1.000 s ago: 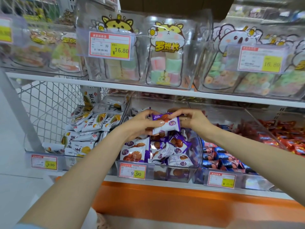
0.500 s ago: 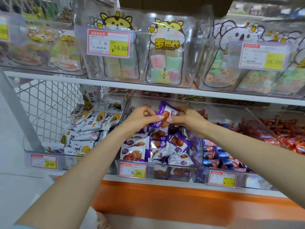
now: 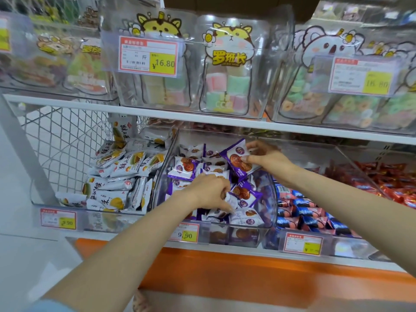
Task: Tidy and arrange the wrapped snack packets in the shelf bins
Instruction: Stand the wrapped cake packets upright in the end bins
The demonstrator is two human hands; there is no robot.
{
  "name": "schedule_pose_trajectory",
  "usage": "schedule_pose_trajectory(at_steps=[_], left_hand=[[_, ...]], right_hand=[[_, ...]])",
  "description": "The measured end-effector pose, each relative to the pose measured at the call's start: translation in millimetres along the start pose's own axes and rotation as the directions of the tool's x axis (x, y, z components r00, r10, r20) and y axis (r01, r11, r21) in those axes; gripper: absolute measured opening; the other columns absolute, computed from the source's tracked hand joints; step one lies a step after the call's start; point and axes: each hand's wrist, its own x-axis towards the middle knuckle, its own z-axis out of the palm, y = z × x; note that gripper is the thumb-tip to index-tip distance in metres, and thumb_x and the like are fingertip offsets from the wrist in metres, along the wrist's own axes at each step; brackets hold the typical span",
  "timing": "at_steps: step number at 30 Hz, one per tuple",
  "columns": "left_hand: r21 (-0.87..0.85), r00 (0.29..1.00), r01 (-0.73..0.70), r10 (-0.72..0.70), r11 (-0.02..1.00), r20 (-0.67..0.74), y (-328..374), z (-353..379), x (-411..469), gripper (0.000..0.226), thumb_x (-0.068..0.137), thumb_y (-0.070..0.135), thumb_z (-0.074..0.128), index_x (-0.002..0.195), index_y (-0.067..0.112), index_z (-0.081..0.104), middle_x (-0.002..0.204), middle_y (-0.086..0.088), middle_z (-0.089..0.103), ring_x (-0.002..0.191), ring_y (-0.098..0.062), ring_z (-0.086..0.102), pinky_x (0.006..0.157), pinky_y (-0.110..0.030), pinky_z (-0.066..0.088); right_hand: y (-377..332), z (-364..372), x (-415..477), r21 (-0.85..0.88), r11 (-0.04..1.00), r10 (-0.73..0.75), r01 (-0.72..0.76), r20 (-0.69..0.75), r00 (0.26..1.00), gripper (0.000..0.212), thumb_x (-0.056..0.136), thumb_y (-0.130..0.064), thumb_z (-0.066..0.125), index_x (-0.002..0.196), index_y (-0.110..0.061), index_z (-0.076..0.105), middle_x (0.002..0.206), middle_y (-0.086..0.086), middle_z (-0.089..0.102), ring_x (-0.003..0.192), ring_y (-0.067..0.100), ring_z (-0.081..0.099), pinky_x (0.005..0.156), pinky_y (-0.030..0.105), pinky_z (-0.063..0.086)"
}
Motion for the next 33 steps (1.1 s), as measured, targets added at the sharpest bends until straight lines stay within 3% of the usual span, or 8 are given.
schedule_pose_trajectory(at_steps=[4,10,14,21,25,29,31,33], left_hand=[[-0.235,0.989,0.049,-0.080,0.971,-0.128,-13.3,-25.4,-8.8,0.022,0.083,0.025,0.068,0.100,0.021,0.056,0.079,0.009,0.055,0.067,-0.006,0.053,0.063,-0.021,0.044],[-0.768,0.903,0.020,-0.341,0.640,-0.261,-52.7,-57.5,-35.1,0.017,0.082,0.014,0.069,0.092,0.019,0.057,0.088,-0.005,0.064,0.076,-0.015,0.059,0.067,-0.021,0.048],[-0.871,0.883,0.034,-0.423,0.490,-0.204,-64.9,-49.3,-35.1,0.026,0.083,0.012,0.068,0.106,0.012,0.056,0.092,-0.006,0.065,0.081,-0.018,0.062,0.069,-0.022,0.053],[-0.958,0.898,0.015,-0.425,0.286,-0.113,-70.0,-47.4,-30.3,0.036,0.086,0.007,0.063,0.119,0.012,0.049,0.100,-0.013,0.053,0.090,-0.023,0.056,0.083,-0.040,0.051],[-0.999,0.898,-0.010,-0.440,0.048,-0.030,-60.2,-47.9,-24.3,0.007,0.092,0.004,0.050,0.098,0.006,0.050,0.082,-0.009,0.057,0.073,-0.017,0.060,0.068,-0.036,0.057],[-0.992,0.903,0.028,-0.424,-0.121,0.077,-51.9,-47.7,-20.6,0.019,0.095,0.006,0.042,0.077,0.009,0.048,0.074,-0.007,0.055,0.068,-0.016,0.057,0.058,-0.031,0.056],[-0.992,0.914,0.085,-0.388,-0.095,0.116,-52.8,-45.7,-21.3,0.009,0.094,0.010,0.049,0.089,0.006,0.055,0.083,-0.009,0.061,0.070,-0.017,0.062,0.059,-0.030,0.057],[-0.995,0.922,0.077,-0.376,-0.067,0.097,-55.2,-42.2,-21.6,0.041,0.083,0.010,0.064,0.121,0.000,0.051,0.100,-0.014,0.065,0.079,-0.018,0.067,0.067,-0.031,0.059]], right_hand=[[-2.3,0.7,0.3,-0.049,0.999,-0.007,0.008,0.030,1.000,0.022,0.081,-0.022,0.072,0.096,-0.028,0.057,0.108,0.006,0.061,0.096,0.020,0.060,0.088,0.034,0.049],[-5.3,28.0,6.3,-0.283,0.958,-0.004,0.046,0.147,0.989,0.029,0.077,-0.013,0.076,0.100,-0.019,0.058,0.093,0.002,0.059,0.088,0.016,0.056,0.078,0.028,0.047],[2.3,50.7,8.4,-0.405,0.907,0.009,0.115,0.291,0.957,0.031,0.077,-0.009,0.075,0.106,-0.009,0.064,0.098,0.013,0.064,0.092,0.024,0.061,0.087,0.032,0.049],[3.1,68.6,9.4,-0.621,0.705,-0.193,0.342,0.297,0.935,0.035,0.077,-0.023,0.076,0.108,-0.012,0.065,0.095,-0.002,0.046,0.088,0.013,0.045,0.071,0.023,0.034],[4.7,72.1,9.8,-0.637,0.688,-0.177,0.348,0.317,0.932,0.032,0.075,-0.026,0.077,0.102,-0.012,0.066,0.093,-0.001,0.046,0.088,0.019,0.050,0.069,0.026,0.035],[8.4,75.0,9.3,-0.666,0.662,-0.164,0.345,0.321,0.933,0.033,0.076,-0.032,0.076,0.104,-0.016,0.066,0.100,0.002,0.049,0.093,0.019,0.051,0.071,0.027,0.036],[9.2,68.7,10.4,-0.660,0.667,-0.175,0.345,0.311,0.934,0.033,0.077,-0.033,0.075,0.106,-0.019,0.066,0.100,-0.001,0.049,0.091,0.015,0.048,0.073,0.028,0.039],[5.4,59.6,10.0,-0.562,0.764,-0.229,0.317,0.224,0.947,0.025,0.082,-0.021,0.072,0.105,-0.015,0.067,0.099,-0.001,0.057,0.082,0.010,0.052,0.075,0.025,0.045]])
